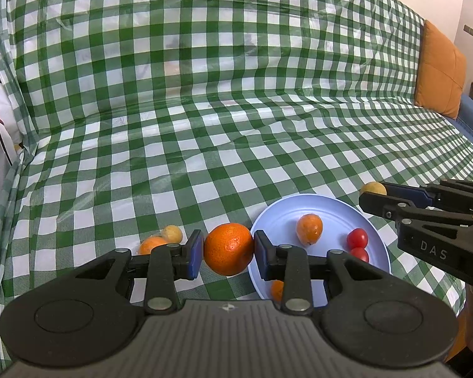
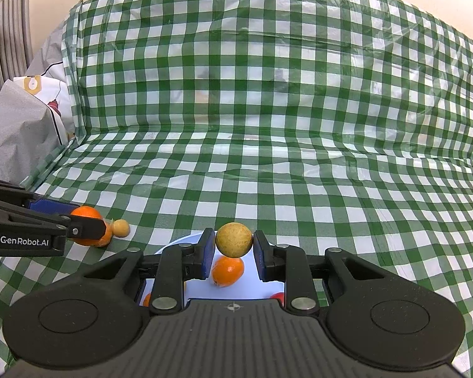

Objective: Organize fruits
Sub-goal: 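Carry the tangerine with the left tool while the right tool carries the plum over the plate, then lower and release the tangerine and the yellow plum onto the blue plate with both tools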

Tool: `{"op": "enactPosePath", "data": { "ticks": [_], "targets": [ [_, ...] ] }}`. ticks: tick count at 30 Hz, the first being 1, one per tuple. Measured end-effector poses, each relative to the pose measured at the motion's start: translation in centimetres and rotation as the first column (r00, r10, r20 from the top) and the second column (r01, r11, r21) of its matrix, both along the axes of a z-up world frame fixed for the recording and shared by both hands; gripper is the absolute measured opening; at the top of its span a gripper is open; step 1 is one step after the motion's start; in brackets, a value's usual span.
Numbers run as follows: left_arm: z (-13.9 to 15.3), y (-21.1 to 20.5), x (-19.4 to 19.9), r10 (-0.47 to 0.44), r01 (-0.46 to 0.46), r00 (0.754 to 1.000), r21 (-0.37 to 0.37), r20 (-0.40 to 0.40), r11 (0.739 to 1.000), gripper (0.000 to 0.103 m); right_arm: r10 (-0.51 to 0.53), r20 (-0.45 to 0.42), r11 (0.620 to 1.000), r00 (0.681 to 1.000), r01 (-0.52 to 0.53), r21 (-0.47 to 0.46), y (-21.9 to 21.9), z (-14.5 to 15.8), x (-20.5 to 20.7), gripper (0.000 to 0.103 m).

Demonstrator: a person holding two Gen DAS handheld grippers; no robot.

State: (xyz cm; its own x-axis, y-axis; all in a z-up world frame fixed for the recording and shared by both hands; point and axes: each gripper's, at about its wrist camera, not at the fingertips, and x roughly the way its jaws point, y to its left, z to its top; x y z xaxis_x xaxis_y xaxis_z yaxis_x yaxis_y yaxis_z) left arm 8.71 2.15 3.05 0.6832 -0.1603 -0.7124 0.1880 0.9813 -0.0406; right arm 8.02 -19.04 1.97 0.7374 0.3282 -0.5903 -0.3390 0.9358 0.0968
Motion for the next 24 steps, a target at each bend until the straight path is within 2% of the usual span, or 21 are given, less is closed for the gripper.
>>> {"op": "enactPosePath", "data": {
  "ticks": [24],
  "targets": [
    [0.08,-0.15,-0.17,-0.002,0.002,1.000,0.001,0.001,1.000,0.038,-0.005,0.001,1.000,1.000,0.005,-0.004,0.15,-0.11,-0.02,0.028]
  ]
}}
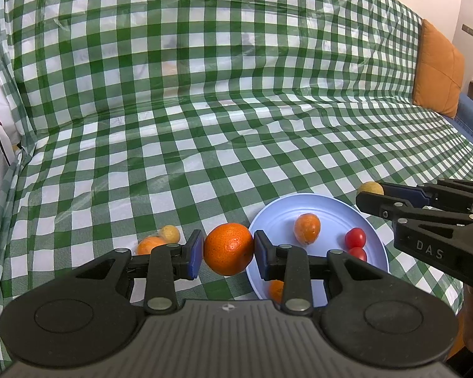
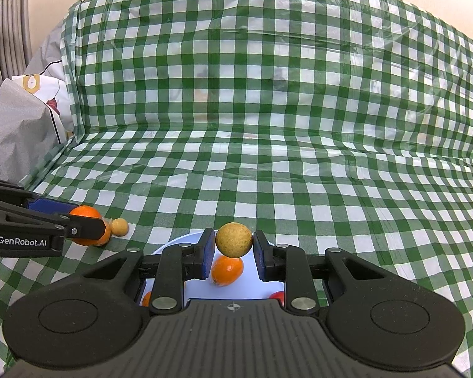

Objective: Organize fruits
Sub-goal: 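Lower and release the tangerine and the yellow plum onto the blue plate with both tools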

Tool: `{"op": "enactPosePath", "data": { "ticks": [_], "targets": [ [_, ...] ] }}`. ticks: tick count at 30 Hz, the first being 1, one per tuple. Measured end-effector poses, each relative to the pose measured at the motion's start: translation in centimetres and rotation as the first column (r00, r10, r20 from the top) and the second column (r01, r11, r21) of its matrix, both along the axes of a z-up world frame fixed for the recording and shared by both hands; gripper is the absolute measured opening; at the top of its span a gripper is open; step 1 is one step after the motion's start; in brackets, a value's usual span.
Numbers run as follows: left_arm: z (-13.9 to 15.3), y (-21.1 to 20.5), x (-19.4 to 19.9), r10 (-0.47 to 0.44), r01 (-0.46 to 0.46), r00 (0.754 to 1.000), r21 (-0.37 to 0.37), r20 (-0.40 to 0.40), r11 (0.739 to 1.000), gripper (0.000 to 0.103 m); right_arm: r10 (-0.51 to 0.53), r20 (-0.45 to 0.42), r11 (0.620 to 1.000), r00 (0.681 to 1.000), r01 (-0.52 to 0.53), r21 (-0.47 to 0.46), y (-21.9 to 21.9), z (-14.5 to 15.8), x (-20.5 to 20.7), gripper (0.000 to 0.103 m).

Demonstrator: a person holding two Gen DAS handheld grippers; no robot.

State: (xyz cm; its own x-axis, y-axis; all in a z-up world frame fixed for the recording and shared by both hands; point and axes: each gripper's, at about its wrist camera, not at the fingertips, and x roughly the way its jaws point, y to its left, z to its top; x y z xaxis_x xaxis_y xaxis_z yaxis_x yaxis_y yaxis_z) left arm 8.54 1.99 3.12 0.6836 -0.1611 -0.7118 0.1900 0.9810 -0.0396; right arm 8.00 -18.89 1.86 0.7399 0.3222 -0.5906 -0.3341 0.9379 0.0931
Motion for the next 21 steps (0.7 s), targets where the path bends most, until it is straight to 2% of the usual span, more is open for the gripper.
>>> {"op": "enactPosePath", "data": {
  "ticks": [14,21],
  "targets": [
    [-0.1,-0.5,-0.1,-0.015,0.015,1.000,-0.005,-0.006,1.000,0.038,-0.013,0.002,1.000,1.000,0.013,0.006,-0.3,-0.4,0.4,0.028],
    [-0.6,-1.2,0.3,-0.068,0.063,0.996,-0.080,-0.058,0.995,0.038,-0.044,-0.023,0.999,0.999,0.045,0.007,-1.0,-0.7,0.7,0.028]
  ]
}}
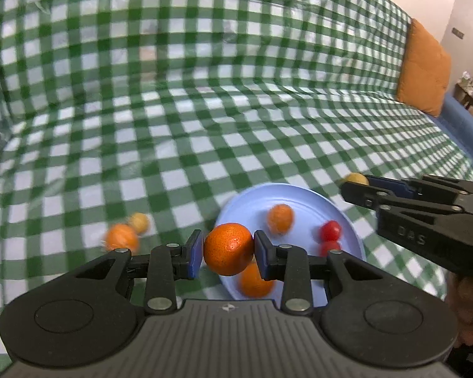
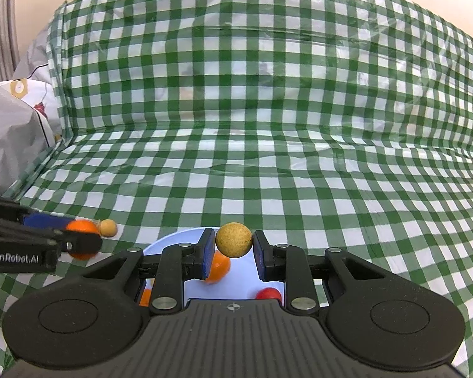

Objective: Organize fruits
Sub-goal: 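Lower and release the tangerine and the yellow plum onto the blue plate with both tools, then move both tools from the plate toward the loose fruit on the cloth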

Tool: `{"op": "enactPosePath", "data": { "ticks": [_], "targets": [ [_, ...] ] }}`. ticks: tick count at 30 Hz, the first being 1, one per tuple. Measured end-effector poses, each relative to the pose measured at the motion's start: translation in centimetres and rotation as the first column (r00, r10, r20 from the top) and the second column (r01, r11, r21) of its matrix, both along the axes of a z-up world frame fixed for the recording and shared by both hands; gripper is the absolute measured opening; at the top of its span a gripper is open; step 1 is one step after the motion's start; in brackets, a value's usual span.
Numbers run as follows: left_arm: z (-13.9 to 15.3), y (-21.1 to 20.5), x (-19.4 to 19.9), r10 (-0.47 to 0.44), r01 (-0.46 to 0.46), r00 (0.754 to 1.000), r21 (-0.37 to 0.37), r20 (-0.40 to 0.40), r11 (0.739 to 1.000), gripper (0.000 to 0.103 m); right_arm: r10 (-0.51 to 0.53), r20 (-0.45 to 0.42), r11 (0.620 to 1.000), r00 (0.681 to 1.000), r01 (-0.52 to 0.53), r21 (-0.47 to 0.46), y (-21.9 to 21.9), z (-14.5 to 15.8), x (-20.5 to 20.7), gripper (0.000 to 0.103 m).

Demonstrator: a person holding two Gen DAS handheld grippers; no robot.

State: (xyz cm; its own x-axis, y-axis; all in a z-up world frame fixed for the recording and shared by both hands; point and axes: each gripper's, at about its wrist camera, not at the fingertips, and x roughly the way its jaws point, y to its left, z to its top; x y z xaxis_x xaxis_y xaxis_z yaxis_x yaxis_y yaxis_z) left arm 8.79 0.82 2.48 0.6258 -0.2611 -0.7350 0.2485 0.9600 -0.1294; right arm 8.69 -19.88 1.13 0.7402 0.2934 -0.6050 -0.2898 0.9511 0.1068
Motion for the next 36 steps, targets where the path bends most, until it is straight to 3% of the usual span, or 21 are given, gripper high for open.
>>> {"op": "enactPosePath", "data": {
  "ticks": [7,12,19,36],
  "targets": [
    [-0.6,-2.4,0.0,-0.090,0.086,0.995,-0.080,-0.047,0.993,0.039,0.000,-0.040,1.000,0.999,0.000,0.007,-0.6,-0.6,0.0,0.028],
    [-0.5,-3.1,0.0,-0.105,0.103,0.994,-0.093,-0.022,0.990,0.040,-0.021,-0.044,0.999,0.999,0.023,0.028,-1.6,-0.5,-0.1,0.032],
    [-0.7,-3.7,-0.1,-0.115,0.114,0.993,-0.040,-0.010,0.993,0.040,-0.033,-0.049,0.999,0.998,0.035,0.030,-1.9,-0.6,0.0,0.035],
    [-0.2,-1.3,-0.6,-0.077,0.077,0.997,-0.018,0.005,0.997,0.040,-0.036,-0.035,0.999,0.999,0.037,0.010,-0.4,-0.3,-0.4,0.038]
  ]
}}
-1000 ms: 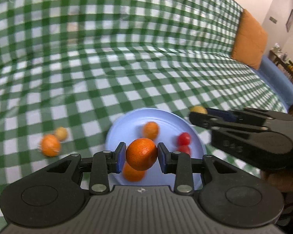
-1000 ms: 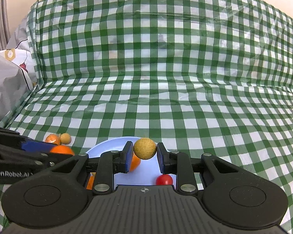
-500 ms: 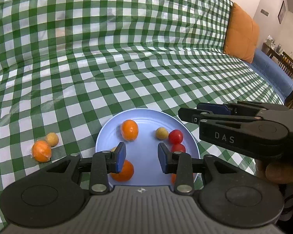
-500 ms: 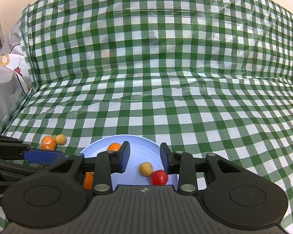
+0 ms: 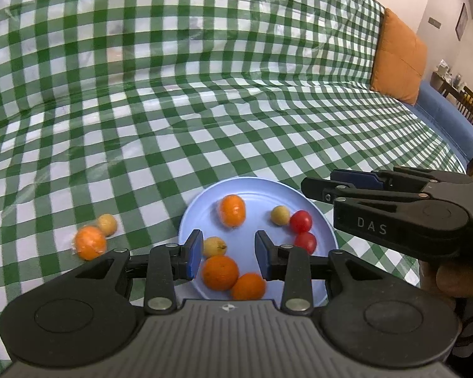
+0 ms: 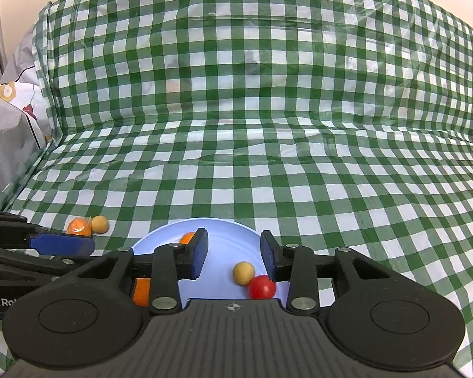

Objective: Organize fruits
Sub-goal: 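Move both tools from the plate toward the loose fruit on the cloth, then grasp the plastic-wrapped tangerine with the left tool while the right tool grasps a yellow plum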

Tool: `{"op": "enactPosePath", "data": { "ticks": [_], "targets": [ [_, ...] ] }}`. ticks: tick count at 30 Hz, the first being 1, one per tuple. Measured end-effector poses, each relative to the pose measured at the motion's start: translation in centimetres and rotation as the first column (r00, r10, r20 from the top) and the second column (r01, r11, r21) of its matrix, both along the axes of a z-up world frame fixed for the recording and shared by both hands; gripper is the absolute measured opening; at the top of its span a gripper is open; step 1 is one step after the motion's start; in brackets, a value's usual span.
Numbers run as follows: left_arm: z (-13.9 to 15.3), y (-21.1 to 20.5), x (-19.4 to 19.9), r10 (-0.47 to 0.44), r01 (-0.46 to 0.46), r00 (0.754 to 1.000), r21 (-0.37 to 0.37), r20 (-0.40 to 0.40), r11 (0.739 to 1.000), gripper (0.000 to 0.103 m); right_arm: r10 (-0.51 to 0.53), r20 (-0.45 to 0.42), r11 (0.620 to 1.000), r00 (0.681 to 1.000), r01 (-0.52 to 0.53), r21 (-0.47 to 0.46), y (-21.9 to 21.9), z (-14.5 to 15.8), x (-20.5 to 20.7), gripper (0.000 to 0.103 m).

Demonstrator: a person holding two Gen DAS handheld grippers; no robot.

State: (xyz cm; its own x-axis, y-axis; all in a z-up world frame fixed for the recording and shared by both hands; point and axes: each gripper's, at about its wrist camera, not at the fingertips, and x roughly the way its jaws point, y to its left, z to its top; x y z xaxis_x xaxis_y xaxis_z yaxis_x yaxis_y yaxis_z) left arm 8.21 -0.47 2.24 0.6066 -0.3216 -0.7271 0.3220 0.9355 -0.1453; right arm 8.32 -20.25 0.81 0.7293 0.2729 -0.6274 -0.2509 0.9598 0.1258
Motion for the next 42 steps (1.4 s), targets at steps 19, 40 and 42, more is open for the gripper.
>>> {"op": "enactPosePath", "data": {
  "ticks": [19,40,42],
  "targets": [
    [-1.6,16.9,1.2,0.437,-0.450,0.890,-0.096,-0.127,0.888,0.039,0.085,0.050,0.993,0.995,-0.089,0.077,6.6,0.8,-0.4,0.024],
    [-5.8,11.7,7.6,0.365,-0.384,0.907,-0.058,-0.210,0.922,0.068,0.123,-0.065,0.980,0.990,-0.111,0.163,11.4,-2.7,3.9,0.024],
    [-6.5,11.5,8.1,0.359,-0.373,0.905,-0.024,-0.228,0.927,0.052,0.129,-0.066,0.979,0.989,-0.117,0.165,12.0,-2.9,4.2,0.025]
  ]
}}
